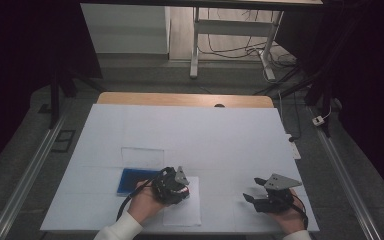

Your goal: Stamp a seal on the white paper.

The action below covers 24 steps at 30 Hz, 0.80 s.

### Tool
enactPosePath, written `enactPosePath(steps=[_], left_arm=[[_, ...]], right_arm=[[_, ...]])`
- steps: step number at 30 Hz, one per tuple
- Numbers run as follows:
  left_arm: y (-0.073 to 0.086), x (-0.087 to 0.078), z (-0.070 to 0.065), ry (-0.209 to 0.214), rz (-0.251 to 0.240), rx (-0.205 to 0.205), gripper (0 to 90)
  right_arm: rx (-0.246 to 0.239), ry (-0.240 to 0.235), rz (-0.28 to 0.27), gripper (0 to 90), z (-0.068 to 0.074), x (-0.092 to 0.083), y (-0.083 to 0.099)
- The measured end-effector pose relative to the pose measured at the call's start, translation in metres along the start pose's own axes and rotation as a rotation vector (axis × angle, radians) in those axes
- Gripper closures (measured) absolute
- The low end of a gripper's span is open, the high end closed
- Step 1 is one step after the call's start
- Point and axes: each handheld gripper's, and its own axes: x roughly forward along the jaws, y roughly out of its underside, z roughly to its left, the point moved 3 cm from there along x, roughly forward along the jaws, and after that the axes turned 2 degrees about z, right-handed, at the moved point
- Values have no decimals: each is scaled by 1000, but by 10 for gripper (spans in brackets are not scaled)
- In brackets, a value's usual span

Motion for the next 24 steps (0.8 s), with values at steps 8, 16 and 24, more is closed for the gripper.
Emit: enactPosePath(steps=[8,16,24], left_arm=[[1,0,0,-6,-1,5,711],[1,0,0,-4,-3,6,711],[1,1,-1,-7,-8,12,710]], right_arm=[[5,-2,-3,282,1,0,0],[5,-2,-1,282,1,0,0],[1,-3,-3,281,1,0,-1]])
